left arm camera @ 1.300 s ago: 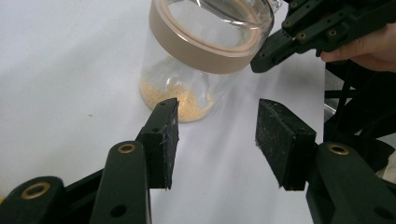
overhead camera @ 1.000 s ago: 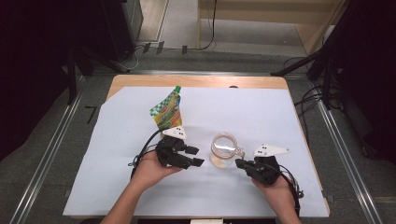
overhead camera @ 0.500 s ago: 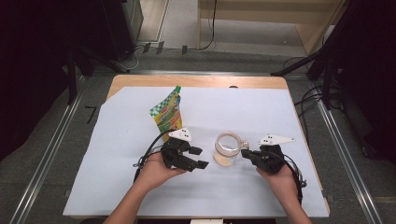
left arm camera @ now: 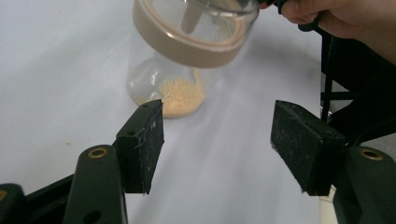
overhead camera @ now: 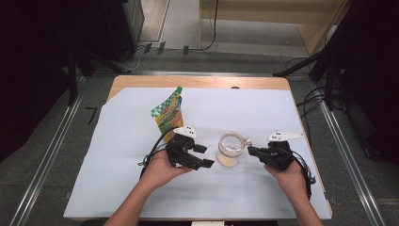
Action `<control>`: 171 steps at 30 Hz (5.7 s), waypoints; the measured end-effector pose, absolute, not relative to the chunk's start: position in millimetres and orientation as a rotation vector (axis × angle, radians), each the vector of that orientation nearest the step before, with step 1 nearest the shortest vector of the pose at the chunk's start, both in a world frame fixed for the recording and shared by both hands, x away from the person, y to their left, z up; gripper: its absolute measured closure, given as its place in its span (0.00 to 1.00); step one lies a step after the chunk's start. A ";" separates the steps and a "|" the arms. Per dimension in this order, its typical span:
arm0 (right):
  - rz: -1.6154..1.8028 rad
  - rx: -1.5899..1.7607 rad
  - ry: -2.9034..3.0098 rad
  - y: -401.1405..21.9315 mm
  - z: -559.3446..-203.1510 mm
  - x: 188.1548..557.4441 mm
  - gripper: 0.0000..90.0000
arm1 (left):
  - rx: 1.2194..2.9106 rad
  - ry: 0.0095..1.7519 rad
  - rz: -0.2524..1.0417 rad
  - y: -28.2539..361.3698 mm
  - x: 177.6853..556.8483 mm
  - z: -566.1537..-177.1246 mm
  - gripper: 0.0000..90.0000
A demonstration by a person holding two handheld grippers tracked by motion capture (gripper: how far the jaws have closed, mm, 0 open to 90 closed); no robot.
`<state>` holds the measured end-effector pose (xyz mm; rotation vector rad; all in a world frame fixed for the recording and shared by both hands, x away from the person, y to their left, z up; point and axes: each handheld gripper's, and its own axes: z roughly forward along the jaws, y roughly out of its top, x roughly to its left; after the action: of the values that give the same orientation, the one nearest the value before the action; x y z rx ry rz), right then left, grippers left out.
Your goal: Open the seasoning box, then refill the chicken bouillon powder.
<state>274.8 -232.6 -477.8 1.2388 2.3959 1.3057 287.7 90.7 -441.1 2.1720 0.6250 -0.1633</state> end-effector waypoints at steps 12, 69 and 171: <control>1.255 1.310 2.370 -242.4 -487.1 297.8 1.00 | 2.163 0.610 -0.181 77.2 309.8 -434.3 0.30; 1.209 1.318 2.374 -232.7 -491.6 301.1 1.00 | 2.299 0.388 0.072 15.8 319.9 -441.3 0.13; 1.365 1.141 2.448 -214.6 -481.1 231.2 0.60 | 2.190 0.588 -0.122 93.4 301.9 -401.6 0.51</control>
<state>231.2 -214.6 -481.1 1.1407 2.4482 1.3647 301.9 93.4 -401.6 2.1902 0.5879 -0.1221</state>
